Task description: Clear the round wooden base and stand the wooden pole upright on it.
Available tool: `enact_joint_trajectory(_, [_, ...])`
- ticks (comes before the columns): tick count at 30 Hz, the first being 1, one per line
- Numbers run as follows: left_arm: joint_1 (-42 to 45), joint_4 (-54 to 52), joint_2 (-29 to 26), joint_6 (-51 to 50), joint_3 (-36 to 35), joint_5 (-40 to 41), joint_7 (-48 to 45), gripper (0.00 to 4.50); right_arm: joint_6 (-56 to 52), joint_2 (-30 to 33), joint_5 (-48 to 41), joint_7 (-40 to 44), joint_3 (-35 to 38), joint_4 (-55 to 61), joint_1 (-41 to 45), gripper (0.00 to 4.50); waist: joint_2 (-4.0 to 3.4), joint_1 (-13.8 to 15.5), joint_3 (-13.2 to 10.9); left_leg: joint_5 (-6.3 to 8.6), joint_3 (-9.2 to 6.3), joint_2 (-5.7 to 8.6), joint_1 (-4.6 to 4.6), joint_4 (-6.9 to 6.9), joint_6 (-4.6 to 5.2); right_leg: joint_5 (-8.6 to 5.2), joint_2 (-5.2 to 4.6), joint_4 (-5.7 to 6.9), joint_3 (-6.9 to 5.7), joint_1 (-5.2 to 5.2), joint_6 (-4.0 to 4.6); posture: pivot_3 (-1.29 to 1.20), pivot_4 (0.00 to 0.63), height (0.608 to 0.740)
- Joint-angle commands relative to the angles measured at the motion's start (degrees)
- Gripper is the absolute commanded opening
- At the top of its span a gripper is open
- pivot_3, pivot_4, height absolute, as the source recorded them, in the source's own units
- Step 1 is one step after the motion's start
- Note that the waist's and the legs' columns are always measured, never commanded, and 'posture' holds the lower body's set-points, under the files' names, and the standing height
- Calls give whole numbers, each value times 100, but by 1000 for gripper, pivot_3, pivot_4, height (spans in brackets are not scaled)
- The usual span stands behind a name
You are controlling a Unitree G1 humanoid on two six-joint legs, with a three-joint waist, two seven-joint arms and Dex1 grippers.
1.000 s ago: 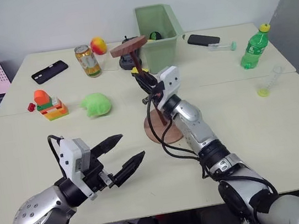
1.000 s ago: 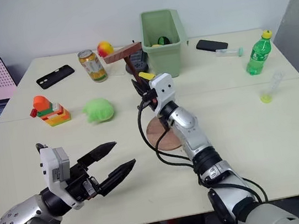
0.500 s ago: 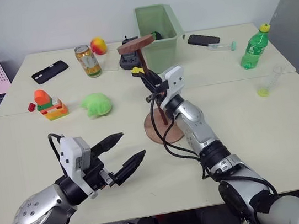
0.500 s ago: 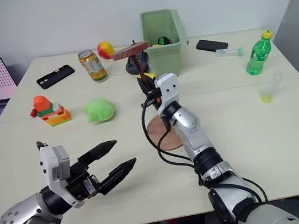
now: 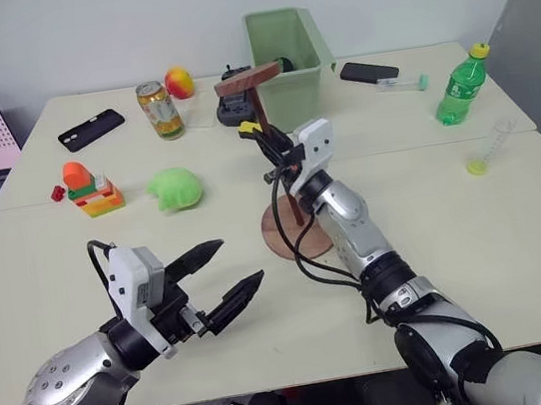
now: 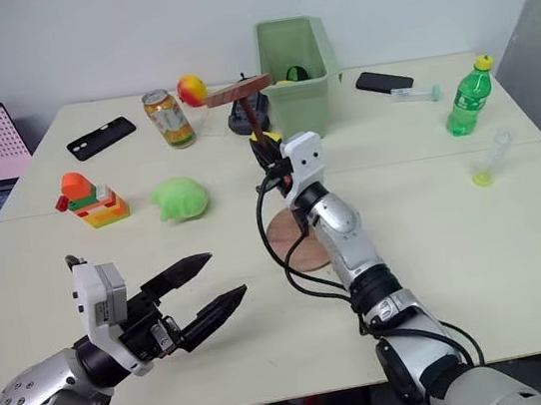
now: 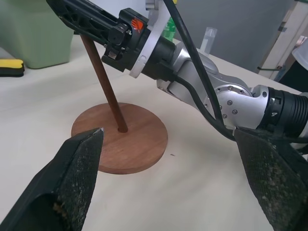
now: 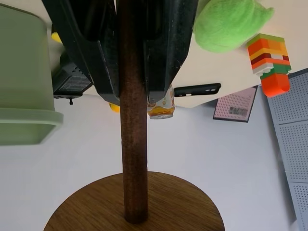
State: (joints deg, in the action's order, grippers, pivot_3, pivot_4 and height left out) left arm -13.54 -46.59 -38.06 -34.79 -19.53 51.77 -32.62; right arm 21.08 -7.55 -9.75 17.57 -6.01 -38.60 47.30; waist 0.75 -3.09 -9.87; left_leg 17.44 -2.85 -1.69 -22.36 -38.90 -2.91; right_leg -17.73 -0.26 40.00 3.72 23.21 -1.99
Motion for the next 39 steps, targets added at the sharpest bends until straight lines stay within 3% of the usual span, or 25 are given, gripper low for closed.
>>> enact_joint_trajectory(1, [-4, -124, -53, 13, -67, 177, 30, 4500, 144, -384, 28, -77, 59, -113, 262, 267, 0, 0, 0, 0, 0, 0, 0, 0, 0, 0, 0, 0, 0, 0, 0, 0, 150, 740])
enact_joint_trajectory(12, [7, -129, -94, 32, -47, 220, 74, 4500, 309, -367, 49, -130, 66, -310, 381, 267, 0, 3, 0, 0, 0, 0, 0, 0, 0, 0, 0, 0, 0, 0, 0, 0, 150, 740])
enact_joint_trajectory(18, [4, -126, -93, 46, -30, 215, 75, 4500, 188, -232, 95, -38, -51, 55, -56, 267, -1, 3, 0, 0, 0, 0, 0, 0, 0, 0, 0, 0, 0, 0, 0, 0, 150, 740])
enact_joint_trajectory(29, [167, 12, -89, 48, 83, 192, 16, 4500, -1123, 261, 105, 200, -224, 1900, -1336, 267, 3, 38, 9, 0, -4, 0, 0, 3, 0, 0, -1, -5, 1, -3, 0, 0, 150, 740])
enact_joint_trajectory(39, [322, 142, -118, 47, 155, 169, -59, 4500, -1895, 566, 103, 195, -174, 3012, -1965, 267, 10, 145, 38, 1, -3, 7, 0, 2, 1, 0, -1, -9, 0, -6, 0, 0, 150, 740])
